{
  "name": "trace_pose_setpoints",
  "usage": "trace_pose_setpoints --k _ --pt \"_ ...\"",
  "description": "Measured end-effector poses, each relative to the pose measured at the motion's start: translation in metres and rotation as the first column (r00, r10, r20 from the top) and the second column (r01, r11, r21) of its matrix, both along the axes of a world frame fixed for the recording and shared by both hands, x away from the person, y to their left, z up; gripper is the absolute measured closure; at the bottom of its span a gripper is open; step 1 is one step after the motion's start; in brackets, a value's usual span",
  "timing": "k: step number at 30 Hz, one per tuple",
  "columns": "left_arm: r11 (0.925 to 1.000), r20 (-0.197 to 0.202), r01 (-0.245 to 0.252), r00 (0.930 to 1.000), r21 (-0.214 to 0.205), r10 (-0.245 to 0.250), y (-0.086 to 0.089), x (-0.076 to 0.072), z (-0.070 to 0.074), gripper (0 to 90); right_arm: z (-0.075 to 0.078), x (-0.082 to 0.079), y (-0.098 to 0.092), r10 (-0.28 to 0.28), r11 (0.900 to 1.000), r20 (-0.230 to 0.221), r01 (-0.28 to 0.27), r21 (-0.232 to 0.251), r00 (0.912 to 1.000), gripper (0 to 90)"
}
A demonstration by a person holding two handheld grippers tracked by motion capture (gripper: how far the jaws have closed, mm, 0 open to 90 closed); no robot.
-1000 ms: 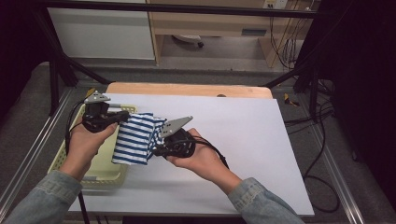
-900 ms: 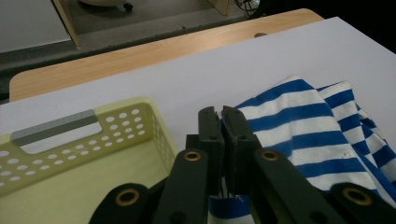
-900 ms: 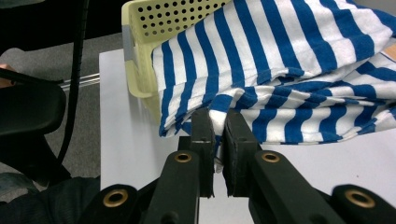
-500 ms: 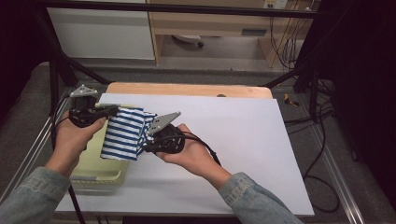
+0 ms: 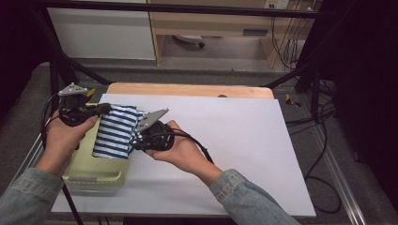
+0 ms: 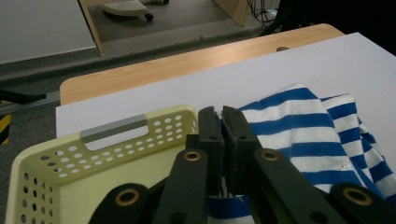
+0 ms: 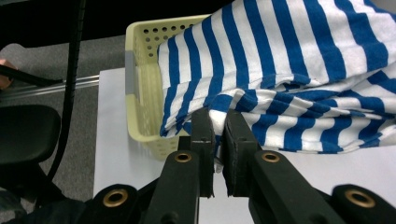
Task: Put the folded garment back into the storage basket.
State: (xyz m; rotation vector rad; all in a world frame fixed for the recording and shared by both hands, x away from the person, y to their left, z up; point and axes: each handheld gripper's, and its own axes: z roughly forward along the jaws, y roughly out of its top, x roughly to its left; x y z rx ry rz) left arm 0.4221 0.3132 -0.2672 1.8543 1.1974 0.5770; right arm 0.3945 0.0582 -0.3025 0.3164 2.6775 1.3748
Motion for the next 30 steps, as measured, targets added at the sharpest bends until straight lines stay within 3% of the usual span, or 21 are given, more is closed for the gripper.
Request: trace_pose_setpoints --k 12,30 --pt "0.9993 0.003 -0.038 0.9993 0.002 0.038 0.023 0.000 0.002 86.7 0.003 0.008 0.022 0.013 0.9997 0.001 -0.013 0.021 0.9999 84.1" --pt "0.9988 0.012 -0.048 0.9988 0.008 0.048 0.026 -0.002 0.003 86.7 0.001 0.008 0.027 0.019 0.9996 0.002 -0.019 0.021 0.9998 84.1"
